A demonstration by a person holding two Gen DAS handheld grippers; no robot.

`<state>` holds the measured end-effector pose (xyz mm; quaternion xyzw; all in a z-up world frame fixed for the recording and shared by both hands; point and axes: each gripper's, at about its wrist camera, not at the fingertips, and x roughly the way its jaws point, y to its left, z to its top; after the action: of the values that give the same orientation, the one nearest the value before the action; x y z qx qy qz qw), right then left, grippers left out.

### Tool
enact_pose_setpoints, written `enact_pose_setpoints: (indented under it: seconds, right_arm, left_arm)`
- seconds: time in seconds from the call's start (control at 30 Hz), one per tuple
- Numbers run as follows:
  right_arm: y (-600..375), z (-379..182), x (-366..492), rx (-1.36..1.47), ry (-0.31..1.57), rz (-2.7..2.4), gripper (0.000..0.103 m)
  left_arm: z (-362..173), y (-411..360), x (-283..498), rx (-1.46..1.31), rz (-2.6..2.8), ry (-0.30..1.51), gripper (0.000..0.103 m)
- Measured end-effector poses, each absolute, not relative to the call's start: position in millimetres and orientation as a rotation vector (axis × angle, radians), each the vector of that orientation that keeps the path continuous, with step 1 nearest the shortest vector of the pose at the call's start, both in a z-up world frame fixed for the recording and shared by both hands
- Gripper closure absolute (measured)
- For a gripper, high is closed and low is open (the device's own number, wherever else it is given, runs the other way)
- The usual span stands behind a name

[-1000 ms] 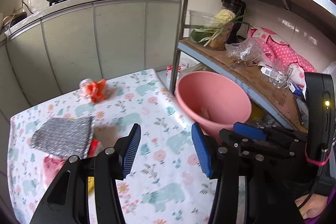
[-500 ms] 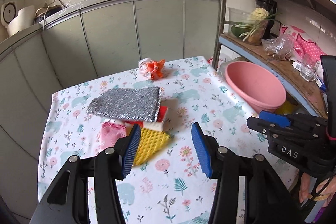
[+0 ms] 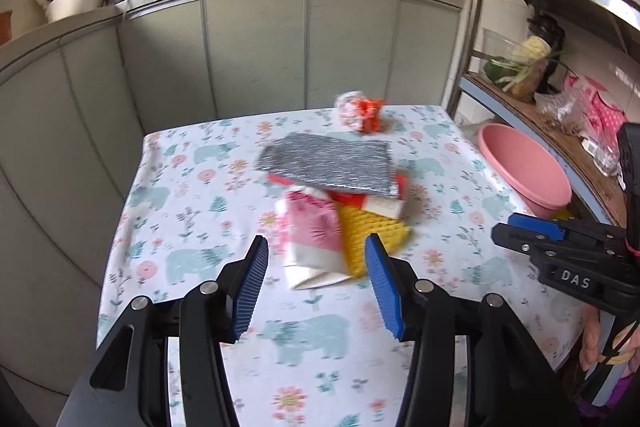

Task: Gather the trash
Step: 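Move both tools back over the table toward the remaining trash, then grasp the pink paper bag with the left gripper while the right grasps the steel wool pad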

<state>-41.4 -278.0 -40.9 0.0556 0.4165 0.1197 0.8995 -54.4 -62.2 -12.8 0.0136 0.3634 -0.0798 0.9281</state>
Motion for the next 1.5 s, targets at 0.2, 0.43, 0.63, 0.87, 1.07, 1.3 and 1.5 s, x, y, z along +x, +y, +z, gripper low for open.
enact_pose_setpoints:
  seconds: [0.2,0.43,0.63,0.87,1.07,1.3,1.5]
  right_arm:
    - [-260.4,-42.5,-31.0,0.1,0.868,0.315,0.061]
    - [-242.7,-47.2,-20.5,0.086,0.893,0.375,0.061]
    - [-237.5,-30.2,-6.1,0.065,0.862,0.411,0.061]
    - [-202.9,-15.3,15.8,-0.057,0.843,0.519,0.061]
    - [-159.8,-19.5,29.9,-0.276,0.826,0.552,0.061]
    - [-145.9,-42.4,53.0,-0.392,0.838,0.495,0.061]
    - [-156.5,-42.7,53.9,-0.325,0.82,0.486,0.081]
  left_arm:
    - [-19.8,-28.2,-42.3,-0.09,-0.165,0.784,0.053]
    - [-35.1,-49.4,-13.6,-0.099,-0.201,0.845,0.053]
    - [-52.3,-57.3,1.3,-0.104,-0.211,0.892,0.06]
    - [-53.5,-44.5,0.2,-0.154,-0.232,0.888,0.089]
    - [-42.4,-24.0,-8.1,-0.176,-0.218,0.871,0.096]
    - [-36.7,-6.2,-15.2,-0.205,-0.208,0.855,0.096]
    - [-34.3,-3.1,-16.8,-0.224,-0.208,0.847,0.096]
